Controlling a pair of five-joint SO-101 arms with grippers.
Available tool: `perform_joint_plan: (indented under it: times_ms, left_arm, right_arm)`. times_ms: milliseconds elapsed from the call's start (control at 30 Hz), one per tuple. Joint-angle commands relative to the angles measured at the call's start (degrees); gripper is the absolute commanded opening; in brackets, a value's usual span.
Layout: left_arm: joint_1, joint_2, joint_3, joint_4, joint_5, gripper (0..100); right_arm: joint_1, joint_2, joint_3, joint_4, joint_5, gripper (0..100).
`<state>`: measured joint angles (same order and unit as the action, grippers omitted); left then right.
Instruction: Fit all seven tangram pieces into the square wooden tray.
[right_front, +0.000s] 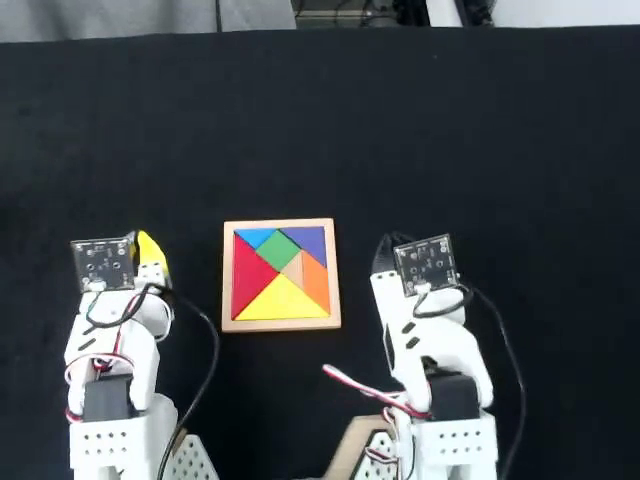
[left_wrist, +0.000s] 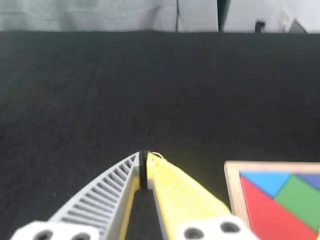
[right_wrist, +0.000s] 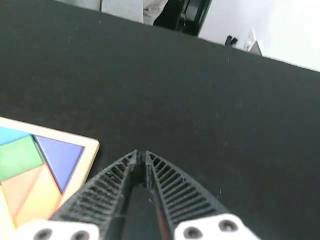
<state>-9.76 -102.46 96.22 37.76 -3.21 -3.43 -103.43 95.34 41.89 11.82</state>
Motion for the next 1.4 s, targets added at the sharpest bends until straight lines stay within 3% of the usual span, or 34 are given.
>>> perform_joint_plan:
  times_ms: [0, 167, 367, 567, 700, 900, 1367]
  left_arm:
    - [0.8, -0.1, 1.2, 6.2, -1.1, 4]
    - [0.7, -0.3, 1.2, 18.0, -1.2, 4]
    - [0.7, -0.1, 1.2, 20.0, -1.2, 4]
    - [0.6, -0.7, 1.2, 34.9, -1.3, 4]
    - [0.4, -0.4, 1.2, 34.2, -1.1, 4]
    - [0.5, -0.3, 1.2, 34.2, -0.9, 4]
    - [0.6, -0.5, 1.2, 34.2, -0.9, 4]
  right_arm:
    - [6.0, -5.0, 1.1, 1.1, -0.4, 1.2]
    - [9.1, -4.7, 1.2, 6.3, -0.4, 1.5]
    - [3.1, -4.4, 1.2, 9.3, -0.3, 1.5]
    - [2.0, -4.4, 1.2, 26.1, 0.1, 1.4]
    - [1.7, -4.9, 1.2, 31.1, -1.8, 1.2]
    - [2.0, -4.4, 1.2, 32.2, -16.7, 1.1]
    - [1.9, -4.4, 1.2, 32.5, -11.2, 1.4]
